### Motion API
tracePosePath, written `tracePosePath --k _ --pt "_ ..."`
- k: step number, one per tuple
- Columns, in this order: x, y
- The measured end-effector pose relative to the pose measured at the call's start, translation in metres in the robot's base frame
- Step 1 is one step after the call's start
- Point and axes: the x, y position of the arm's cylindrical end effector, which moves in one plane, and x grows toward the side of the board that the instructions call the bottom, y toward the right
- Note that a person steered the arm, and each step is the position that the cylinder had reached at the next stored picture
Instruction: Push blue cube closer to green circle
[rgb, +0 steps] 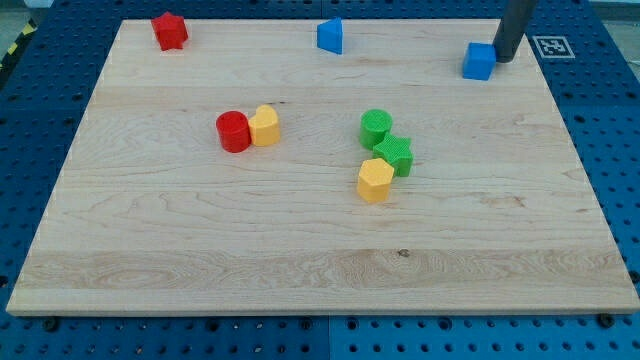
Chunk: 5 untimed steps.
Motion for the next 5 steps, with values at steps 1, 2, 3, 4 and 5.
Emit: tracePosePath --k 1,2,3,4,5 --pt "0.013 -0.026" --pt "-0.006 -0.022" --pt "-0.030 0.008" --pt "-0.037 -0.005" --pt "-0.014 -0.017"
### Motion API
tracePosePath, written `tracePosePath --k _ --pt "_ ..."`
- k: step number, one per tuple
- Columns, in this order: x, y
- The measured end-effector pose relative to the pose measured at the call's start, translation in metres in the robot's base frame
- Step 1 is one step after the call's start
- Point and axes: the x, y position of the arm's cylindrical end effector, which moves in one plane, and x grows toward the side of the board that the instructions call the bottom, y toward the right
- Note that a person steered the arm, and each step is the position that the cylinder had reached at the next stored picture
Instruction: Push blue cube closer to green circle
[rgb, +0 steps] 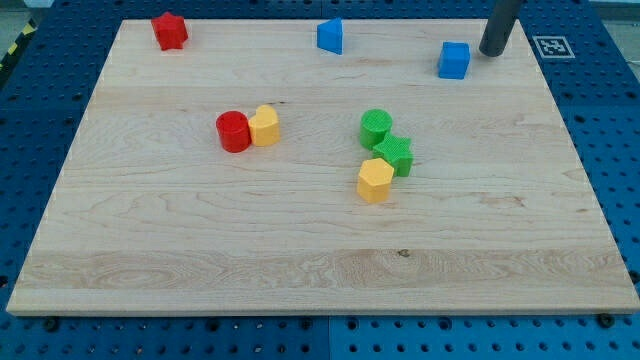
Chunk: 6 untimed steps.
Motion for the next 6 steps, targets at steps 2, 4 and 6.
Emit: tracePosePath --k 2,4,6 --pt "0.026 0.000" --pt "0.013 -0.002" --pt "-0.019 -0.057"
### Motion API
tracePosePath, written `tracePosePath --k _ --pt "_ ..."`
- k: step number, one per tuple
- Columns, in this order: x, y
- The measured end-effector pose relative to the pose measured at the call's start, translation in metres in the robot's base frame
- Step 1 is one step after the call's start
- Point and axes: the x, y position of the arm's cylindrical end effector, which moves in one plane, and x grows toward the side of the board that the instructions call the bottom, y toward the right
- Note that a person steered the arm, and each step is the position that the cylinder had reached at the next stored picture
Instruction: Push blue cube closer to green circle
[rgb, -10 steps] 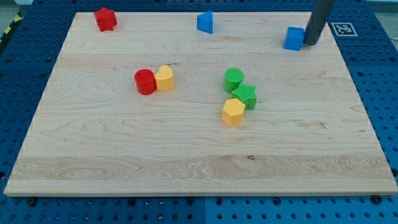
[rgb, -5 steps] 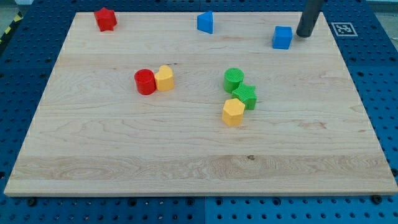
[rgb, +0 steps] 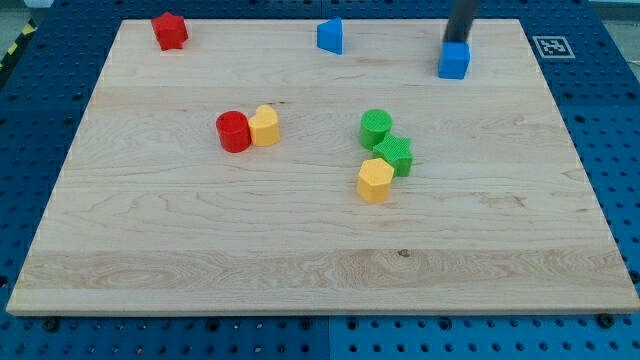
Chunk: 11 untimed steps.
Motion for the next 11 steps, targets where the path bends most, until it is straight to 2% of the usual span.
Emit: tracePosePath --k 2,4,5,6,7,9,10,11 --pt "0.042 -0.014" --pt "0.044 -0.026" --pt "0.026 -0.020" --pt "0.017 0.016" --pt "0.063 0.018" --pt "0.082 -0.051" --pt "0.094 -0.066" --pt "0.073 -0.059"
